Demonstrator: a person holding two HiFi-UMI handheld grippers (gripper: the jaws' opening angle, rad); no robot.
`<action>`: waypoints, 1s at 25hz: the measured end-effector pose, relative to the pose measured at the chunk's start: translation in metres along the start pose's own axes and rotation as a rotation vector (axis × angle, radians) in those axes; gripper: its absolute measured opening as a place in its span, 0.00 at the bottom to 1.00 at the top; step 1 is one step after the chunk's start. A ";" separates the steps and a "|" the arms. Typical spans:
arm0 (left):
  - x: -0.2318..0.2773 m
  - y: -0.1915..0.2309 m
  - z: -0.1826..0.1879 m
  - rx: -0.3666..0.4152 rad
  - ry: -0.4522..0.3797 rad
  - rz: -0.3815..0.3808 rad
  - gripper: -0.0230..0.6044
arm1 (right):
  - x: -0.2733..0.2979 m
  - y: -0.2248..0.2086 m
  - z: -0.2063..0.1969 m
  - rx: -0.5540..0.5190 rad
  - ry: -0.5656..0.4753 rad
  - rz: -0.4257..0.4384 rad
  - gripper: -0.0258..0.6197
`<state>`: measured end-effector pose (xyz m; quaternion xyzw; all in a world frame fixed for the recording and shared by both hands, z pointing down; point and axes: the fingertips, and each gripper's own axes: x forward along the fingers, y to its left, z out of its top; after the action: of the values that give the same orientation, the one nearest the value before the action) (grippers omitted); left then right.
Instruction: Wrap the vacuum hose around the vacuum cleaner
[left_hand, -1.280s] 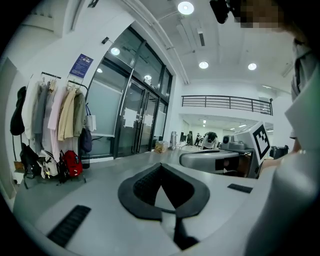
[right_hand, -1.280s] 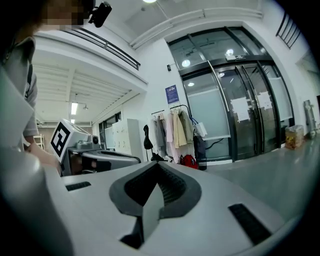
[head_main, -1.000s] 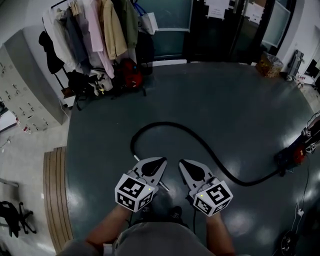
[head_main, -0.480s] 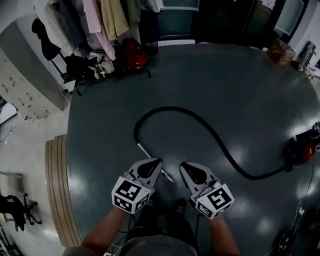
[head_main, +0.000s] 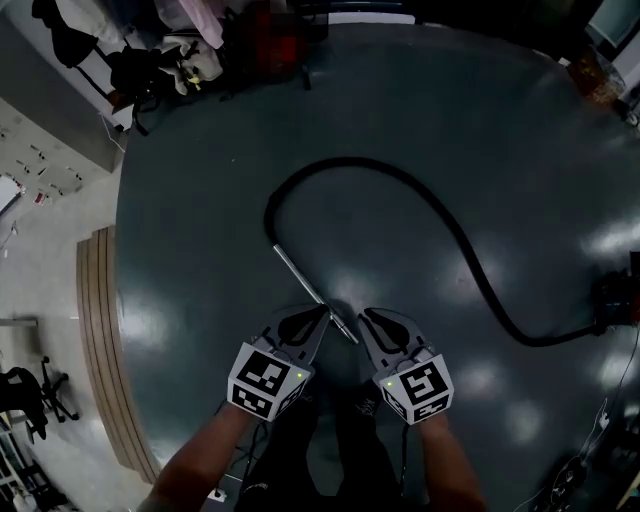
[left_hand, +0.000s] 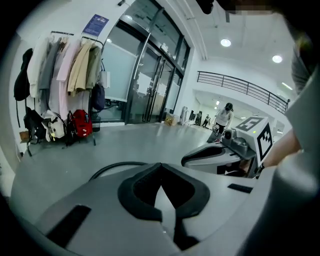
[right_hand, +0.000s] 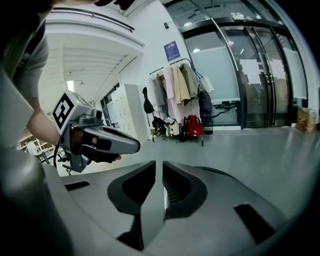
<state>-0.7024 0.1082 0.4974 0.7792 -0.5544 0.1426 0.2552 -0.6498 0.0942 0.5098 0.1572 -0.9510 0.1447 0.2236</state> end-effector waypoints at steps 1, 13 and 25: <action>0.012 0.010 -0.021 -0.005 0.016 0.006 0.05 | 0.017 -0.007 -0.024 0.002 0.023 -0.011 0.10; 0.126 0.095 -0.272 -0.113 0.186 0.038 0.05 | 0.176 -0.035 -0.315 0.035 0.295 0.060 0.34; 0.215 0.139 -0.461 -0.151 0.290 0.042 0.05 | 0.267 -0.059 -0.548 -0.029 0.532 0.103 0.34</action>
<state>-0.7307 0.1592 1.0219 0.7175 -0.5370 0.2168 0.3871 -0.6468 0.1674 1.1180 0.0617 -0.8676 0.1783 0.4601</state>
